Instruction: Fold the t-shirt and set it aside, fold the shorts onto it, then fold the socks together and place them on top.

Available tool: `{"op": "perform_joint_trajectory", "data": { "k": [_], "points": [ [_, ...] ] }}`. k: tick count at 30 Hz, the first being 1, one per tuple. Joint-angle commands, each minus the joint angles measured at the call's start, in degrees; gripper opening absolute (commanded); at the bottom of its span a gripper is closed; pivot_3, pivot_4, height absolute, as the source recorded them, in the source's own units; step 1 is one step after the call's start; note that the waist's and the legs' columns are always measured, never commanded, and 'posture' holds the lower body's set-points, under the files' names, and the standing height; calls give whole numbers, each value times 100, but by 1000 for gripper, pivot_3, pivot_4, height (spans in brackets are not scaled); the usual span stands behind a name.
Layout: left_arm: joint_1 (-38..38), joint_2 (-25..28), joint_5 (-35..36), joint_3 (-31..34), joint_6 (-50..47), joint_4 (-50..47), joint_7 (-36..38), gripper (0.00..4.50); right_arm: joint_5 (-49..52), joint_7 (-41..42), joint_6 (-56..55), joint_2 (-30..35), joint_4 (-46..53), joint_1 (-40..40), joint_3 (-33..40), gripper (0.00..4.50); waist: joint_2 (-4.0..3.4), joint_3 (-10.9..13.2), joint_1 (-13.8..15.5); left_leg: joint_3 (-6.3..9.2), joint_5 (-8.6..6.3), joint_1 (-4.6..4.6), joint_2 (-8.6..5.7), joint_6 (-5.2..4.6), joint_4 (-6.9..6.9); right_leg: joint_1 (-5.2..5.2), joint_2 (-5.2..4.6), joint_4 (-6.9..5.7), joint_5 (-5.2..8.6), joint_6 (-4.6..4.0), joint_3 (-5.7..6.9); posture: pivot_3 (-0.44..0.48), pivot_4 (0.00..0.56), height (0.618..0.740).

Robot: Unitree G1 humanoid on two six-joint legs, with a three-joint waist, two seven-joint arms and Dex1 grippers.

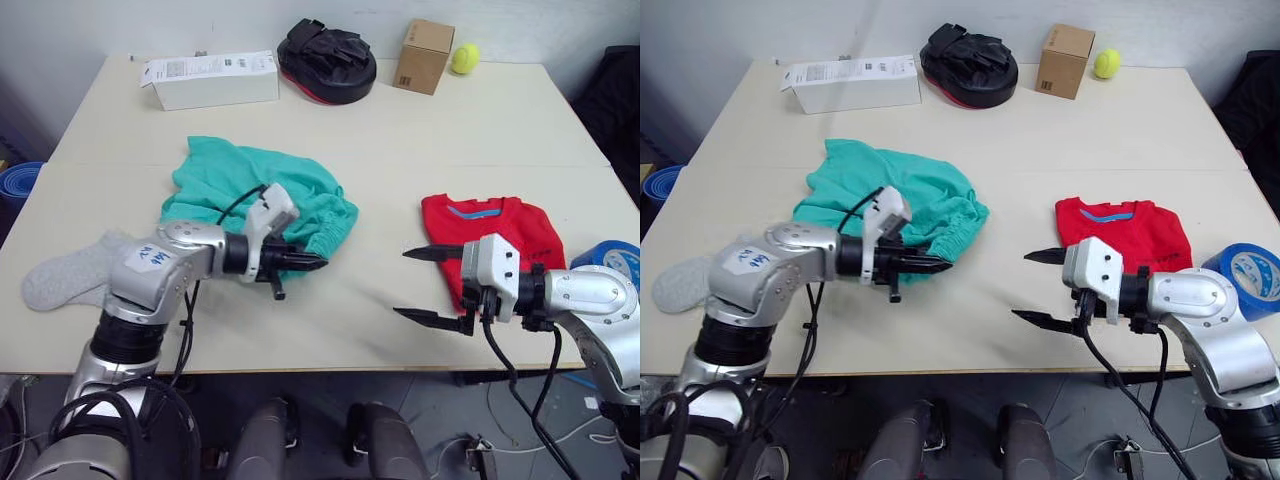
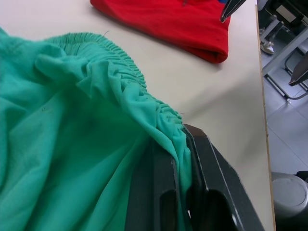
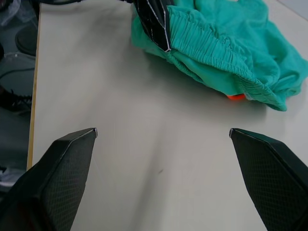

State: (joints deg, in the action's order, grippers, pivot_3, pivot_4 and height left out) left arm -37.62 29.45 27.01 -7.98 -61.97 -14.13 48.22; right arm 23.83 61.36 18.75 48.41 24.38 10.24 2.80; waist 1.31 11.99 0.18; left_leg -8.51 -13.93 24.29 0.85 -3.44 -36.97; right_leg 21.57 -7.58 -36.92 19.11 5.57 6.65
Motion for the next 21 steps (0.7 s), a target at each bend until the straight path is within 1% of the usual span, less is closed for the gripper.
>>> {"op": "perform_joint_trajectory", "data": {
  "k": [1, 3, 6, 10, 12, 13, 15, 19, 21],
  "points": [
    [-93, -328, 337, 36, -193, -145, -126, 21, 25, 31, -140, 45, 136, 9, 98, 4500, 0, 0, -1, 0, 0, 0, 0, 0, 0, 0, 0, 0, 0, 0, 0, 0, 150, 740],
    [-181, -545, 384, 7, -262, -29, -214, 21, 141, -9, -31, -7, 182, 65, 117, 4500, 0, 0, 1, 3, 0, 0, 0, 0, -2, -1, 0, -1, 0, 0, 1, 0, 150, 740],
    [-284, -732, 426, -31, -325, 60, -286, 21, 284, -68, 125, -57, 247, 158, 119, 4500, 0, 0, -1, 5, 0, 0, 0, 0, -4, -3, 0, -1, 0, 0, 3, 0, 150, 740],
    [-323, -793, 477, -30, -374, -2, -335, 21, 381, -159, 267, -98, 315, 237, 99, 4500, 0, 0, -2, 6, 0, 0, 0, 0, -3, -3, -1, 0, 0, 0, 4, 0, 150, 740],
    [-328, -809, 702, 196, -546, -117, -324, 661, 426, -186, 327, -103, 364, 247, 101, 4500, 0, 0, 0, 8, 0, 0, 1, 0, -3, -3, -1, 0, 0, 0, 5, 0, 150, 740],
    [-321, -794, 915, 392, -663, -216, -272, 866, 440, -203, 351, -109, 388, 252, 92, 4500, 0, 0, -3, 8, 0, 0, 0, 0, -3, -3, -1, 0, 0, 0, 5, 0, 150, 740],
    [-300, -699, 1258, 677, -805, -415, -188, 1445, 452, -226, 375, -112, 423, 245, 81, 4500, 0, 0, -8, 9, 0, 0, 1, 0, -3, -3, -1, 1, 0, 0, 5, 0, 150, 740],
    [-280, -288, 2043, 1484, -1096, -781, -78, 2744, 428, -202, 337, -102, 459, 232, 30, 4500, -1, 0, -21, 11, 0, 0, 2, 2, -1, -3, 0, 1, 0, -1, 6, 0, 150, 740],
    [-262, 38, 2182, 1782, -1116, -790, -100, 3357, 412, -187, 331, -104, 431, 268, -2, 4500, -1, 0, -23, 11, -1, -1, 2, 3, -1, -3, 0, 0, 0, -1, 7, 0, 150, 740]
  ]
}}
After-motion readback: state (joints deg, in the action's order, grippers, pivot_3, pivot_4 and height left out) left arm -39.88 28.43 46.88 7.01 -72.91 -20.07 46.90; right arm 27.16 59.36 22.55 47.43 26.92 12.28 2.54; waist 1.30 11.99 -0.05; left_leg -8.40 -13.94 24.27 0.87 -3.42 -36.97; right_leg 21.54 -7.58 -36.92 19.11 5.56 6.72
